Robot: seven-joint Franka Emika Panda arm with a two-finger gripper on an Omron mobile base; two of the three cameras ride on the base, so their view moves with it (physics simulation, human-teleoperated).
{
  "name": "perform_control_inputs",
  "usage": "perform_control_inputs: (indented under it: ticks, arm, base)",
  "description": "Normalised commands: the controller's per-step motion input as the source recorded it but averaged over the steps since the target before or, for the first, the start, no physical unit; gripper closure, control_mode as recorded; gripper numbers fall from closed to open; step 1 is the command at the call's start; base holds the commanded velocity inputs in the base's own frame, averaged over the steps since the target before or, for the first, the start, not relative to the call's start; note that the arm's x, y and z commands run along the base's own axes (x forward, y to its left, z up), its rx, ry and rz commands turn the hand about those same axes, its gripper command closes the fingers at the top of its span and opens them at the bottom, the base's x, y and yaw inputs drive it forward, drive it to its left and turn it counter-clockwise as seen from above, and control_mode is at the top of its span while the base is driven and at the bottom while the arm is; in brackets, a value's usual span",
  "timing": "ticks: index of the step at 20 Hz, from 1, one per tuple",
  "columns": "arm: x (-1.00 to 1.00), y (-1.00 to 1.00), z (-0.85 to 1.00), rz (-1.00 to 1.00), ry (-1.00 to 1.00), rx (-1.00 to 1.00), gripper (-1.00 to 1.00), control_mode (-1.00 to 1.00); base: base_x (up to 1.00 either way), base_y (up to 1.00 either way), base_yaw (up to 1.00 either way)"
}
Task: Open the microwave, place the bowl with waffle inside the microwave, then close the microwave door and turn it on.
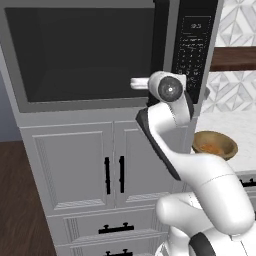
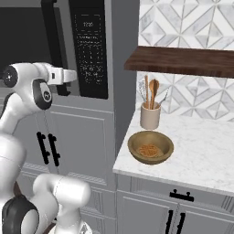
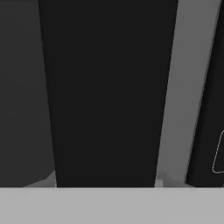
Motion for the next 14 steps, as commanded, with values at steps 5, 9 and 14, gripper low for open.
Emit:
perform_control_inputs:
  ticks: [5,9,14]
  arm:
    - [0.42,0.71,-0.24,0.13,-0.02,0.0,1.0,-1.0]
    - [-0.02,1.0,-0.01,0.18,0.03,0.0,1.0,-1.0]
    - [-0.13,1.0,-0.03,0.22,0.09,0.0,1.0,-1.0]
  base:
    - [0.0,0.0,0.0]
    - [0.0,0.0,0.0]
    - [0.0,0.0,0.0]
